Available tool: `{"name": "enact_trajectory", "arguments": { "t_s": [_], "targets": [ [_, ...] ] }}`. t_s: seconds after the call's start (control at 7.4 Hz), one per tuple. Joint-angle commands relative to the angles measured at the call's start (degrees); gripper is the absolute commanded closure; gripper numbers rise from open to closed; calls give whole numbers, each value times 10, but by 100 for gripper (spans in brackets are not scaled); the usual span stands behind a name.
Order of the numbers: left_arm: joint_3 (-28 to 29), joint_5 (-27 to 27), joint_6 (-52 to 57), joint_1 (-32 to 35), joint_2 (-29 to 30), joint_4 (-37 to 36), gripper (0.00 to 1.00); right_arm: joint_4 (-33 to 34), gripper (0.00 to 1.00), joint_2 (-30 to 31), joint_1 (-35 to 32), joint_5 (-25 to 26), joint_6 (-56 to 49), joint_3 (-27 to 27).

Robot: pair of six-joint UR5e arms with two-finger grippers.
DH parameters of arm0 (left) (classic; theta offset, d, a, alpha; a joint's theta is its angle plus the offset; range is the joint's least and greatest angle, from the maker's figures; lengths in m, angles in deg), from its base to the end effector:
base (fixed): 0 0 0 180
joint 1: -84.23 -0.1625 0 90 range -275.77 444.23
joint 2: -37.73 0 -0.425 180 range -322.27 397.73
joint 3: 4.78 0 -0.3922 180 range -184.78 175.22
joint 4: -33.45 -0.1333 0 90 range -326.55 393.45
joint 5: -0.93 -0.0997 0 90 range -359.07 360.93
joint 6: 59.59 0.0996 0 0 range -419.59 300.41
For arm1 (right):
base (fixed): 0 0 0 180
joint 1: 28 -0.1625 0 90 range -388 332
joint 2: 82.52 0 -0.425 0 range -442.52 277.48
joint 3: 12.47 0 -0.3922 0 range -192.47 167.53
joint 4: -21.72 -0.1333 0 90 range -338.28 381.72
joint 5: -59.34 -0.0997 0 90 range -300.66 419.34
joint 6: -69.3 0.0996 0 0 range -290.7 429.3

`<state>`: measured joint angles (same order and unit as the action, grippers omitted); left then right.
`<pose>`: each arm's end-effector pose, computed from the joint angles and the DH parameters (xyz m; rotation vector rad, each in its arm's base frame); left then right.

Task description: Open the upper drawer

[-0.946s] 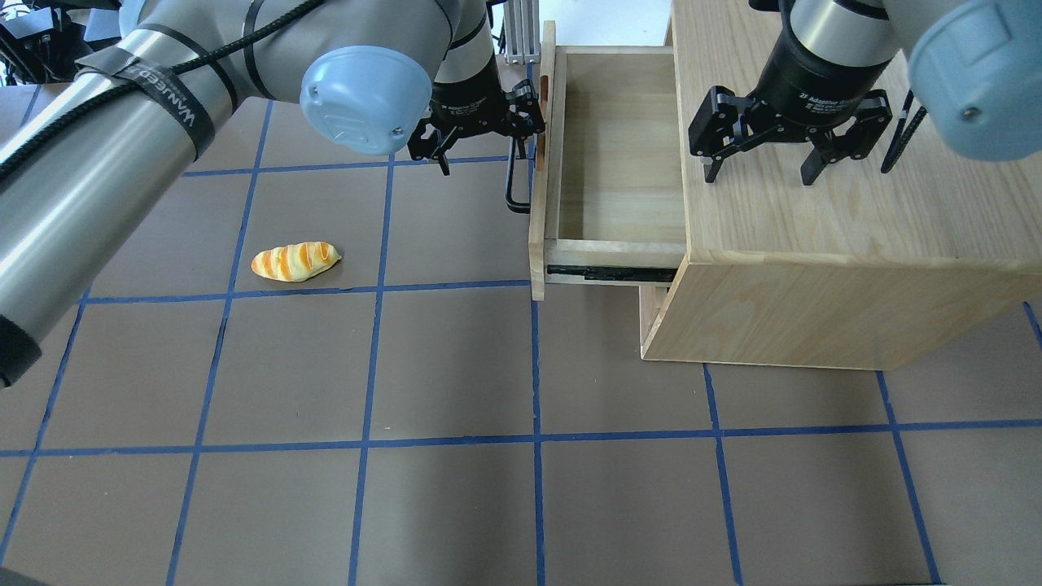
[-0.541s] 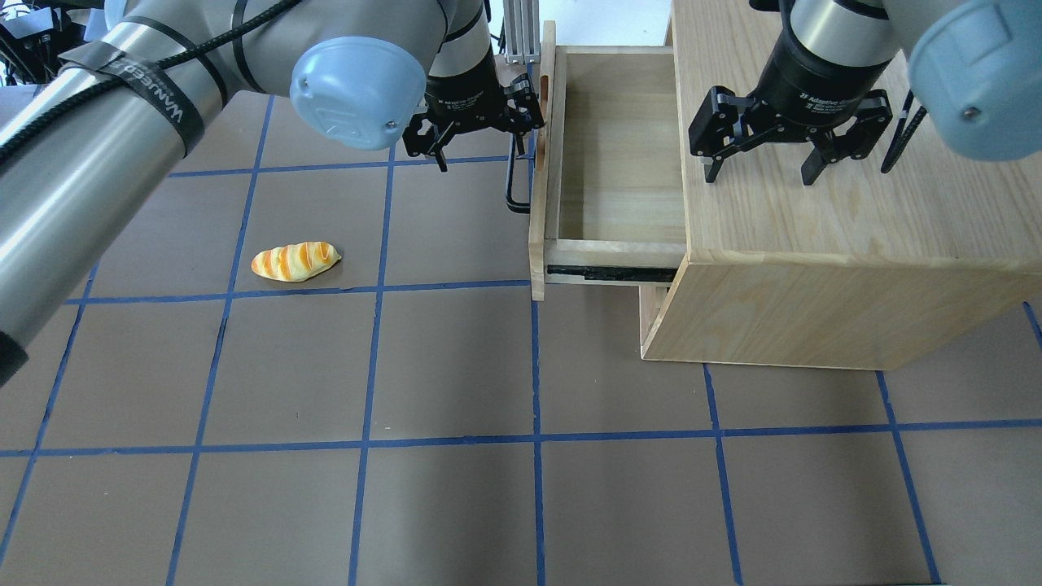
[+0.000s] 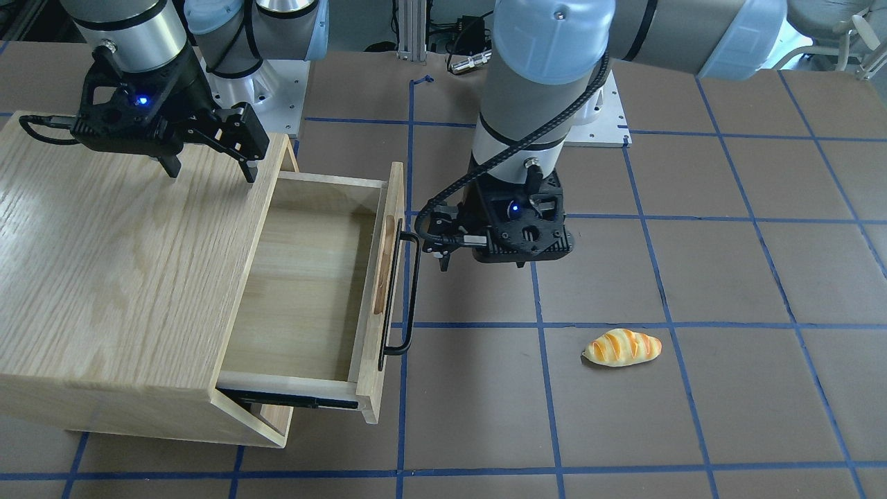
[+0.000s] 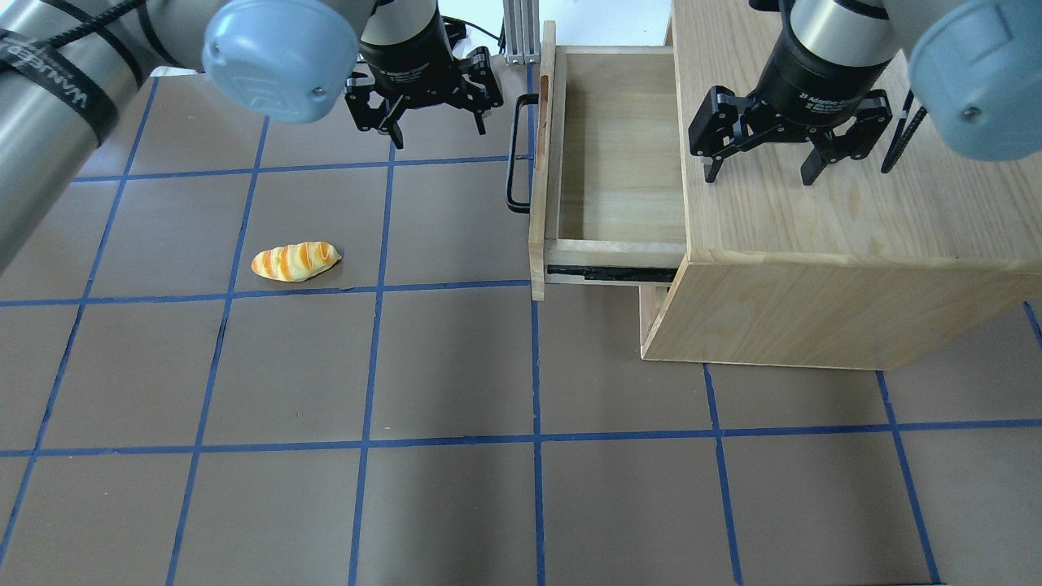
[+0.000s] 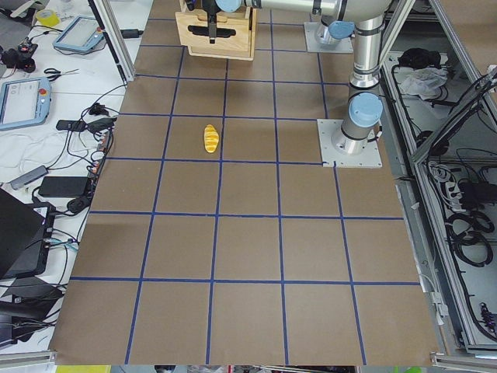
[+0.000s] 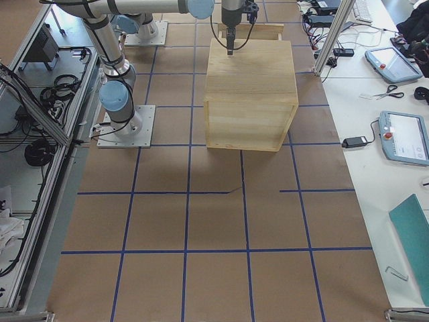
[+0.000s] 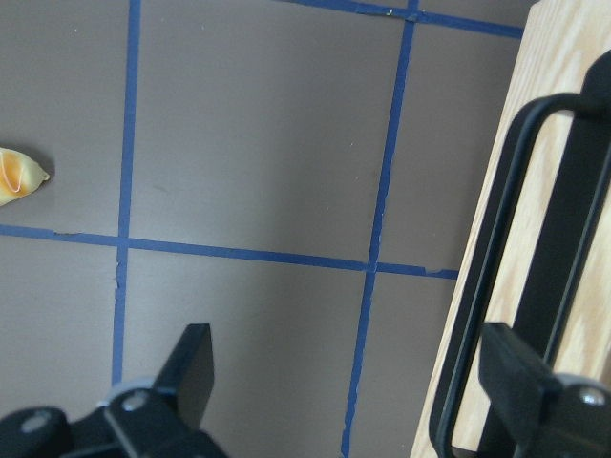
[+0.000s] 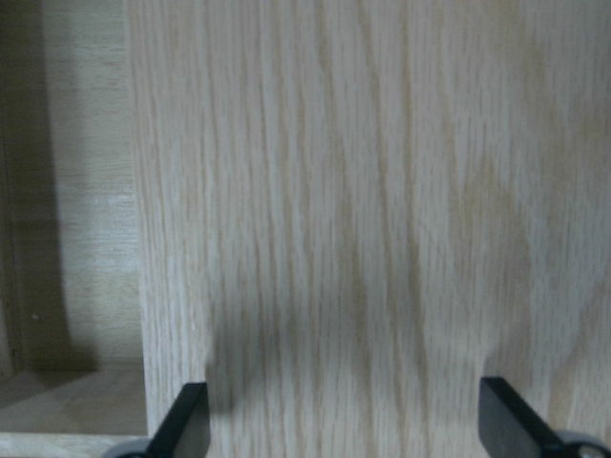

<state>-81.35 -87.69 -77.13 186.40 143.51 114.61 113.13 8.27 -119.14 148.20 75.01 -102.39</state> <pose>-0.2629 -0.5753 0.4677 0.1424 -3.0819 0.1595 0.1450 -0.4871 0.4979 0.1237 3.1163 -0.0601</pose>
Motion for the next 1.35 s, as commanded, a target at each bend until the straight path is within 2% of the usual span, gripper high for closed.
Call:
{"name": "enact_trajectory", "arguments": {
  "t_s": [0.0,0.27,0.54,0.95,1.22],
  "targets": [
    [-10,-3,85,-57,-35,16,0,0,0,0,1,1,0,0],
    [-11,-5,140,-114,-54,61,0,0,0,0,0,1,0,0],
    [-21,-9,215,-146,-71,70,0,0,0,0,0,1,0,0],
    [-73,-11,228,-165,-108,69,0,0,0,0,0,1,0,0],
    [-89,-11,227,-166,-117,69,0,0,0,0,0,0,0,0]
  ]
}}
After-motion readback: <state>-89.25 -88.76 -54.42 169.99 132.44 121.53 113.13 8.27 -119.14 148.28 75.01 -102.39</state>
